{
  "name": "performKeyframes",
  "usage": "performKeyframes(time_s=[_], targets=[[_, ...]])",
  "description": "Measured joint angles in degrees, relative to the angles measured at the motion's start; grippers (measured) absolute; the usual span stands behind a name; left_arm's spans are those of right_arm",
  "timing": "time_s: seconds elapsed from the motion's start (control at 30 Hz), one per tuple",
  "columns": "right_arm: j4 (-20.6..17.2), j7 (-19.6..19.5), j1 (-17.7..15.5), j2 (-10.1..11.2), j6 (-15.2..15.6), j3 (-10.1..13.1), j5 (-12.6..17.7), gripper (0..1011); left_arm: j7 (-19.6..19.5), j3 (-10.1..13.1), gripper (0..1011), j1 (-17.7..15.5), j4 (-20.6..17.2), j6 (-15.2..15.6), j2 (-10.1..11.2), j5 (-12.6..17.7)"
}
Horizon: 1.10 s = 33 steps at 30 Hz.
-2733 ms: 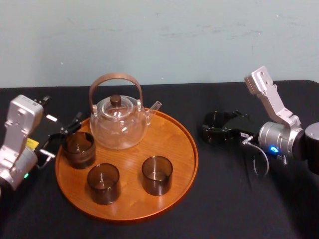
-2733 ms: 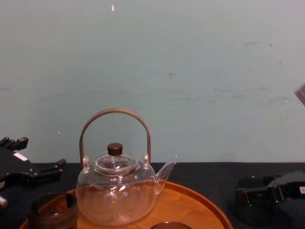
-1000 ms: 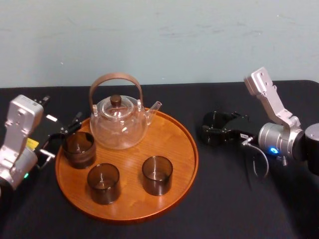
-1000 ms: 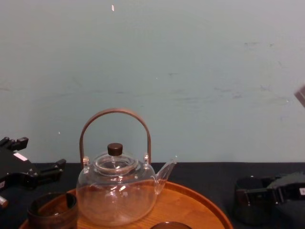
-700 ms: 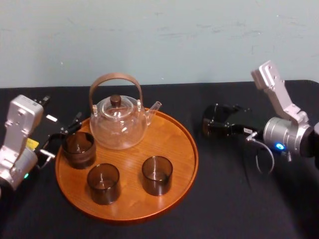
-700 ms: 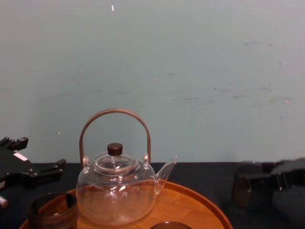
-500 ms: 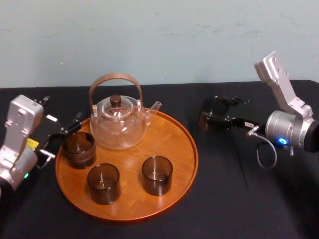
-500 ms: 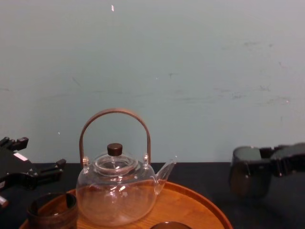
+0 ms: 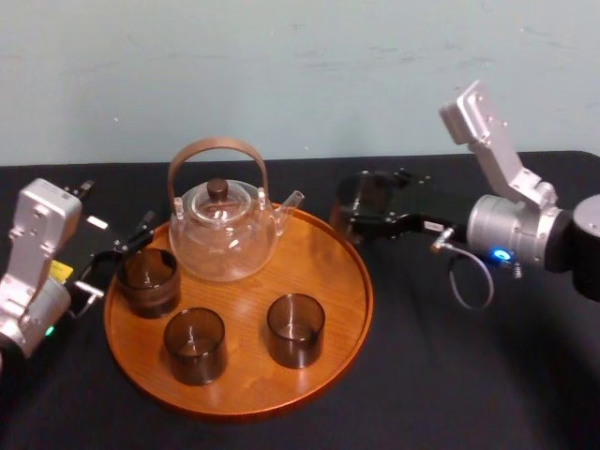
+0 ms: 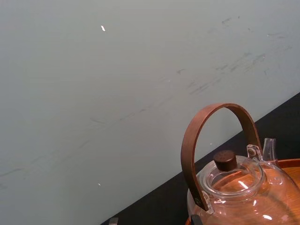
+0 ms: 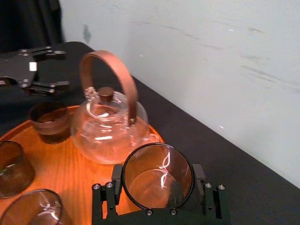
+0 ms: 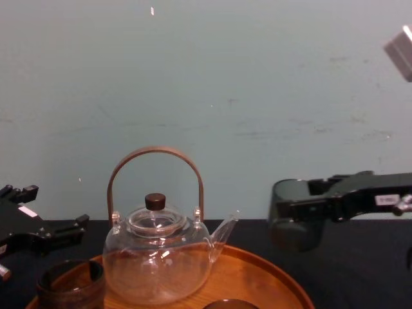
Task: Pick up the glass from the table and place it on the tray.
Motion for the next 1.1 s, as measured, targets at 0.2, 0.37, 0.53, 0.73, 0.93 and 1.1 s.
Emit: performKeyframes(time_s=[0.2,0.37,0.53,0.73,0.93,1.1], targets=[[0.9,1.3,1.5,-1.2,-0.6,-2.5,0.0,902,0.0,0.0,1001,0.0,0.0,0.0,0.0,0.0],[2.1,2.2,2.8,-2.3,-1.1,-4.6,-0.2,902,0.0,0.0,1001,0.0,0.0,0.0,0.0,0.0],[3.7,2.7,3.5,-3.2,-1.4,-6.0,-0.3,902,0.0,0.0,1001,0.0,0.0,0.0,0.0,0.0],[5.9,3.0,4.1,-4.1,-1.6,-7.3,-0.4,903,0.0,0.0,1002,0.0,0.0,0.0,0.0,0.0],[8.0,3.1,4.5,-4.8,-2.1,-7.8,-0.4,903,0.0,0.0,1001,0.0,0.0,0.0,0.0,0.0],[9.9,3.1,4.8,-5.4,-2.5,-8.0,-0.4,902,0.0,0.0,1001,0.0,0.0,0.0,0.0,0.0]])
